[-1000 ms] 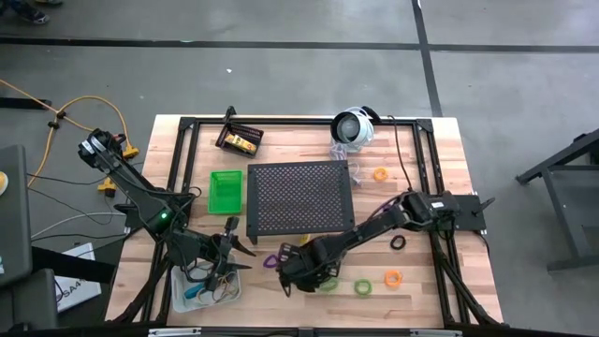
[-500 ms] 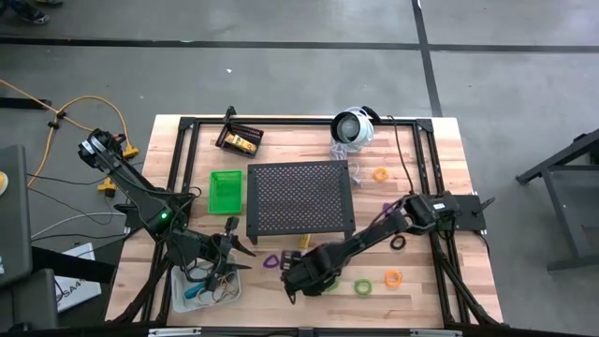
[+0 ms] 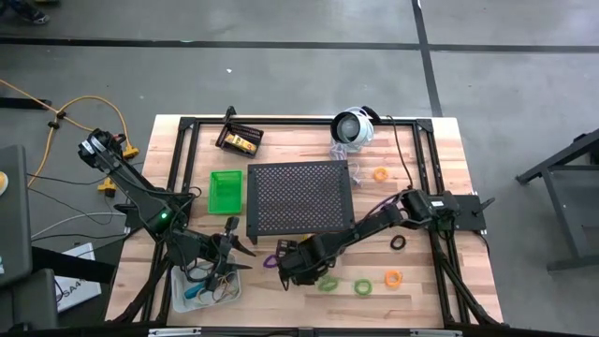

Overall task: Pick & Place Office Desk Supplies
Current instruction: Put the crayon box into the black bin

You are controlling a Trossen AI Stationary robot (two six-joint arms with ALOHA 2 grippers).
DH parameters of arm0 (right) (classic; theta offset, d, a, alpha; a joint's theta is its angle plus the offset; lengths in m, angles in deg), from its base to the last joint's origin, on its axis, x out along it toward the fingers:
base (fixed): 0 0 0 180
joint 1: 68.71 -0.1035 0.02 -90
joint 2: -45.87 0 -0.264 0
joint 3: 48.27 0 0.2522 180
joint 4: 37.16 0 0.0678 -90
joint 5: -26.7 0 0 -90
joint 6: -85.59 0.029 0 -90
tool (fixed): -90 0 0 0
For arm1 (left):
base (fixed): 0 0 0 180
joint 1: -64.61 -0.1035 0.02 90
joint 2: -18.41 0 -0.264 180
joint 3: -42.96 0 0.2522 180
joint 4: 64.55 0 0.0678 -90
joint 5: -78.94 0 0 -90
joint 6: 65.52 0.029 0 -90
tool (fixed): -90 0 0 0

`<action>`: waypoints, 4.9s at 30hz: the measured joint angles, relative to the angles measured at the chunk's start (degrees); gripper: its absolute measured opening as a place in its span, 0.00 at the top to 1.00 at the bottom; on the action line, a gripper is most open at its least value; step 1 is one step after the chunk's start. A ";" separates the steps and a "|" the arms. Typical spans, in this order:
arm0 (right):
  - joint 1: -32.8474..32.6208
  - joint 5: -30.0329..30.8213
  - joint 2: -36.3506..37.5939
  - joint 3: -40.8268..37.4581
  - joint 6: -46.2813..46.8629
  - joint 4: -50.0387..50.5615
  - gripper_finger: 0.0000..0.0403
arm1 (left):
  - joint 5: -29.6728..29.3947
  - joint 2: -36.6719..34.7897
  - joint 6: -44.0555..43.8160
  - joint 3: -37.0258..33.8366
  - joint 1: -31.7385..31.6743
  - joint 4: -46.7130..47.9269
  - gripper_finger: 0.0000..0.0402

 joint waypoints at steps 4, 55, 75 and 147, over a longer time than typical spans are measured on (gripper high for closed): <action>0.63 -3.06 0.00 -0.80 0.45 -0.03 0.43 | 0.00 0.00 0.00 0.00 -0.02 0.00 0.67; 3.62 -9.93 -0.02 -4.07 1.46 -1.43 0.43 | 0.00 0.00 0.00 0.00 -0.02 -0.44 0.67; 3.94 -8.35 0.00 -4.07 -2.55 -2.55 0.50 | 0.00 0.00 0.00 0.00 -0.01 -0.43 0.67; -5.17 -14.10 3.76 13.94 26.39 -4.28 0.73 | 0.00 0.02 0.00 0.00 -0.02 -1.71 0.67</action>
